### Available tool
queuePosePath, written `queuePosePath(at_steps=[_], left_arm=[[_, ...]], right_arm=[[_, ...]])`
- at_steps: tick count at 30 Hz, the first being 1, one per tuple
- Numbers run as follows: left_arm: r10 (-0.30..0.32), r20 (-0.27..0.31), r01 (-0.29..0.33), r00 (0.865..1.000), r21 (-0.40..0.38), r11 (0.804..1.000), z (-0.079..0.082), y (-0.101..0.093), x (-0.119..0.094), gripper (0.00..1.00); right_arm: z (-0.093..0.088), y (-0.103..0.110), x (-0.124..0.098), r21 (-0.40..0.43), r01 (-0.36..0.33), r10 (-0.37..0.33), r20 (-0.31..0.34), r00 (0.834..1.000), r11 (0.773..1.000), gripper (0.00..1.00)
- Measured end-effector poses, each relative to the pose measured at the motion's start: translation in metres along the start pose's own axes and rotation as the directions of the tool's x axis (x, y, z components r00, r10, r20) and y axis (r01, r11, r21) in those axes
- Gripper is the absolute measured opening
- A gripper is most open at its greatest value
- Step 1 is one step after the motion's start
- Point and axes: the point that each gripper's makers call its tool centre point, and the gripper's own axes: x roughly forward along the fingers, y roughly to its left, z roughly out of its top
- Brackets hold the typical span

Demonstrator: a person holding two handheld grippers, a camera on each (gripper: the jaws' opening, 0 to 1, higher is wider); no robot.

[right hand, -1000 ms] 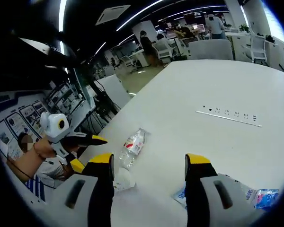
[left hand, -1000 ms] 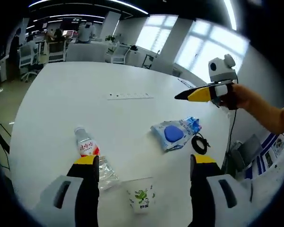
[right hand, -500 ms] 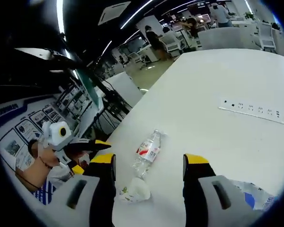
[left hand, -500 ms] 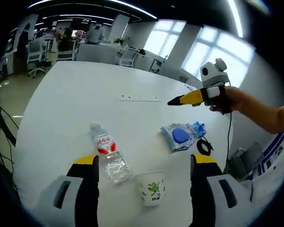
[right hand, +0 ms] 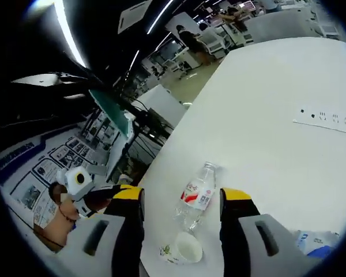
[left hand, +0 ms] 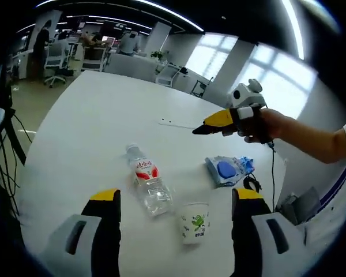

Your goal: Arrange the tabletop items into an orderly group along one side of the table until the central work area is clear of visible clutter.

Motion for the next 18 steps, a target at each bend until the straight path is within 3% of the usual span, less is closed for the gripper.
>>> queuePosePath(at_steps=[6, 18], left_arm=[[0.007, 0.017, -0.006, 1.000, -0.021, 1.000, -0.004, 0.008, -0.004, 0.80], [0.008, 0.045, -0.005, 0.999, -0.062, 0.998, -0.011, 0.019, -0.005, 0.80]], right_arm=[[0.006, -0.007, 0.029, 0.090, -0.038, 0.039, -0.011, 0.999, 0.995, 0.47], [0.000, -0.030, 0.076, 0.159, -0.073, 0.087, -0.083, 0.993, 0.985, 0.43]])
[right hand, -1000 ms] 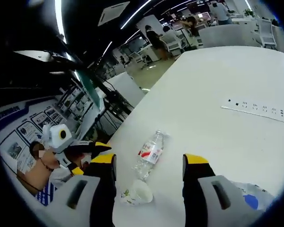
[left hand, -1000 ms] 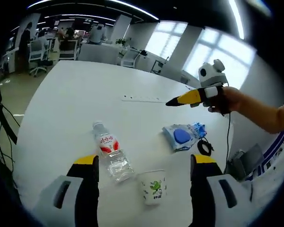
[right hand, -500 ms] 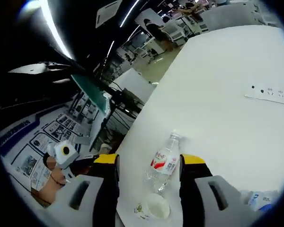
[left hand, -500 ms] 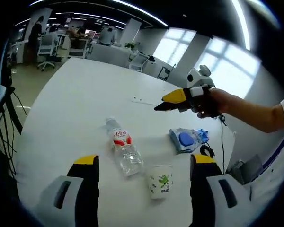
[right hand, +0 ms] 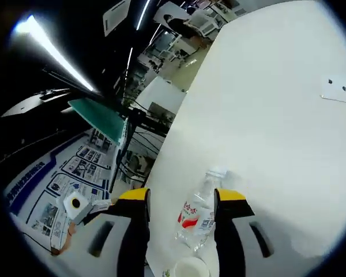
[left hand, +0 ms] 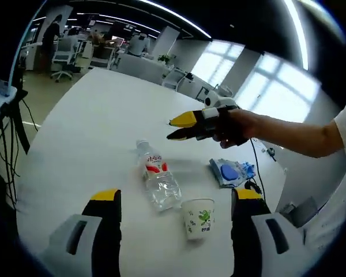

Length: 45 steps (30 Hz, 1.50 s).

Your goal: Arrange the tabletop items into an orderly group along one side of the table until the central work area is clear of visible clutter.

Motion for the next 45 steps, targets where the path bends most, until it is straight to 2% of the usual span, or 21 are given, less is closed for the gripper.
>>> queuePosePath(at_steps=[15, 31, 42, 44, 45], left_arm=[[-0.021, 0.026, 0.022, 0.999, -0.030, 0.999, 0.002, 0.008, 0.011, 0.79], [-0.031, 0.038, 0.033, 0.999, -0.035, 0.999, 0.001, 0.012, 0.015, 0.79], [-0.045, 0.031, 0.046, 0.999, -0.036, 0.998, -0.002, 0.012, 0.018, 0.78], [-0.048, 0.030, 0.049, 0.998, -0.036, 0.998, -0.003, 0.012, 0.018, 0.77], [-0.050, 0.031, 0.051, 0.998, -0.043, 0.998, -0.003, 0.013, 0.018, 0.77]], right_arm=[[0.002, -0.036, 0.033, 0.078, -0.029, 0.033, -0.052, 0.998, 0.997, 0.40], [-0.008, -0.039, 0.054, 0.082, -0.079, 0.087, -0.100, 0.991, 0.993, 0.39], [-0.002, -0.040, 0.063, 0.116, -0.113, 0.122, -0.071, 0.990, 0.987, 0.30], [-0.001, -0.043, 0.064, 0.119, -0.104, 0.112, -0.071, 0.991, 0.987, 0.25], [-0.001, -0.049, 0.065, 0.102, -0.078, 0.085, -0.073, 0.994, 0.992, 0.22]])
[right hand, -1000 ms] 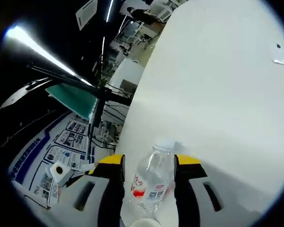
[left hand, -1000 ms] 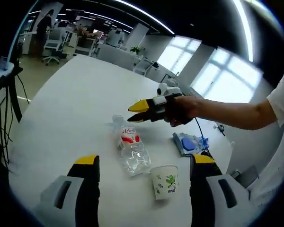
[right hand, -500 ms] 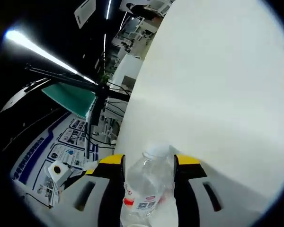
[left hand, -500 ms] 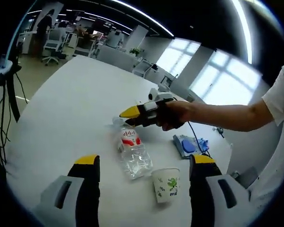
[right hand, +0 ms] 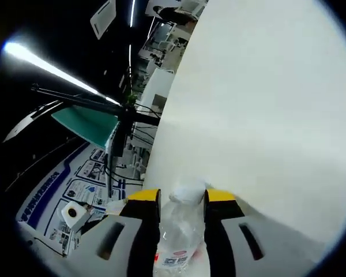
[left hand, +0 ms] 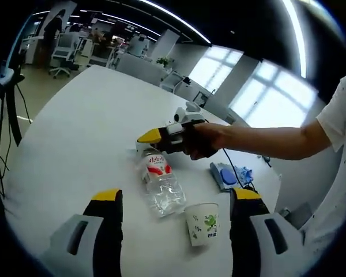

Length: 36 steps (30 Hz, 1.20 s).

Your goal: Arrange the tabletop items into an orderly group along one side of the table until the central work area is clear of visible clutter.

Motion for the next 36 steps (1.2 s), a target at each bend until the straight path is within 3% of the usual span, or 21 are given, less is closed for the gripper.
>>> queuePosePath(at_steps=[5, 9, 17, 19, 29, 36], left_arm=[[0.005, -0.005, -0.005, 1.000, -0.001, 1.000, -0.002, 0.004, 0.002, 0.77], [-0.008, 0.009, 0.008, 1.000, -0.021, 1.000, 0.001, 0.002, 0.002, 0.77], [-0.017, -0.014, 0.017, 1.000, -0.002, 1.000, 0.002, 0.007, 0.012, 0.75], [-0.033, -0.022, 0.033, 0.999, 0.004, 0.999, 0.005, 0.008, 0.018, 0.75], [-0.121, -0.057, 0.121, 0.991, 0.009, 0.993, 0.016, 0.016, 0.069, 0.73], [-0.181, -0.106, 0.179, 0.978, -0.024, 0.984, 0.011, 0.018, 0.099, 0.65]], right_arm=[[0.001, 0.008, -0.001, -0.007, -0.013, 0.013, 0.001, 1.000, 1.000, 0.21], [0.004, 0.013, -0.002, -0.041, -0.012, 0.012, 0.005, 1.000, 0.999, 0.20], [0.006, 0.030, -0.008, -0.114, -0.009, 0.012, 0.025, 1.000, 0.993, 0.20], [0.008, 0.039, -0.010, -0.175, -0.013, 0.020, 0.038, 0.999, 0.985, 0.20], [0.005, 0.058, -0.016, -0.287, 0.013, -0.001, 0.041, 0.999, 0.958, 0.20], [-0.002, 0.077, -0.020, -0.383, 0.017, -0.001, 0.042, 0.999, 0.924, 0.19]])
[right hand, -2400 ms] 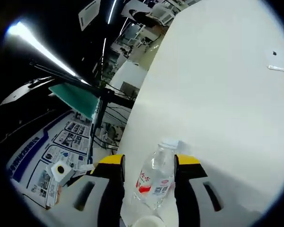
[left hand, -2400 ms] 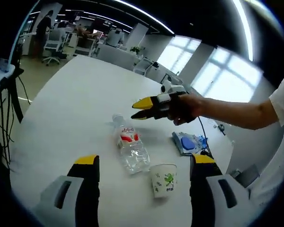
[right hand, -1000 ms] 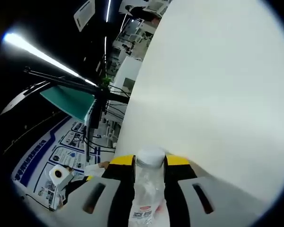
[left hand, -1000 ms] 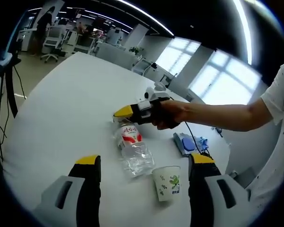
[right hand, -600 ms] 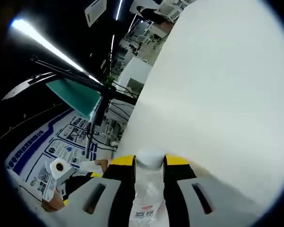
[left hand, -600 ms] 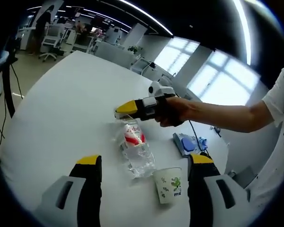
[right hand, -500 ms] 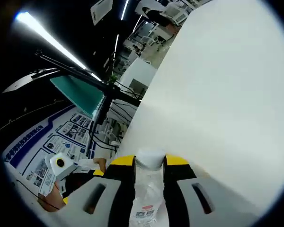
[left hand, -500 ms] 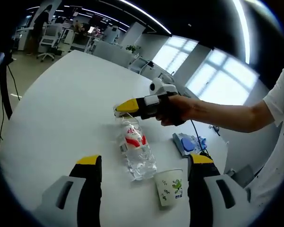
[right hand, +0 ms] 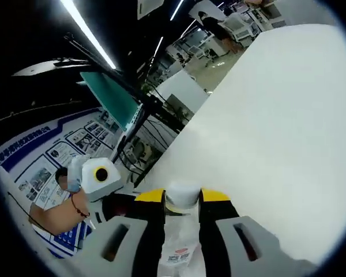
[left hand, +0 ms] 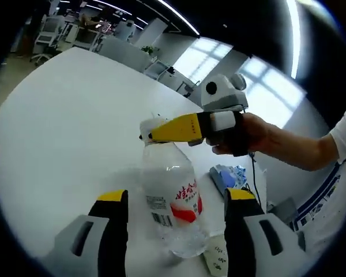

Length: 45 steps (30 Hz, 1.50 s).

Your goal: Arrange the tabletop items into an orderly group along one side of the table until the central work area is clear of visible clutter.

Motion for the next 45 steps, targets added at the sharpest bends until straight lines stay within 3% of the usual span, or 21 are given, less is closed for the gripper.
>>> queuePosePath(at_steps=[4, 8, 15, 24, 31, 40, 45], left_arm=[[-0.030, -0.038, 0.031, 0.999, 0.007, 1.000, -0.006, -0.003, 0.010, 0.57], [-0.049, -0.039, 0.050, 0.998, 0.012, 0.999, -0.007, -0.006, 0.012, 0.44], [-0.070, -0.049, 0.076, 0.996, 0.115, 0.990, -0.001, -0.018, 0.017, 0.42], [-0.081, -0.037, 0.087, 0.996, 0.210, 0.974, 0.011, -0.039, 0.029, 0.42], [-0.102, -0.046, 0.112, 0.994, 0.304, 0.946, 0.017, -0.060, 0.043, 0.42], [-0.115, -0.108, 0.153, 0.987, 0.454, 0.878, 0.009, -0.081, 0.059, 0.41], [-0.131, -0.115, 0.172, 0.985, 0.505, 0.846, 0.008, -0.086, 0.065, 0.41]], right_arm=[[0.002, 0.005, -0.003, -0.035, 0.004, -0.004, 0.015, 1.000, 0.999, 0.19], [0.008, 0.009, -0.010, -0.060, 0.013, -0.010, 0.048, 0.999, 0.998, 0.19], [0.011, 0.017, -0.025, -0.130, 0.049, -0.039, 0.079, 0.996, 0.990, 0.19], [0.020, 0.024, -0.054, -0.291, 0.115, -0.084, 0.115, 0.990, 0.950, 0.19], [0.017, 0.028, -0.087, -0.353, 0.171, -0.124, 0.152, 0.981, 0.920, 0.19], [-0.001, 0.033, -0.117, -0.418, 0.268, -0.198, 0.204, 0.959, 0.868, 0.19], [-0.008, 0.039, -0.126, -0.467, 0.323, -0.235, 0.237, 0.943, 0.823, 0.19]])
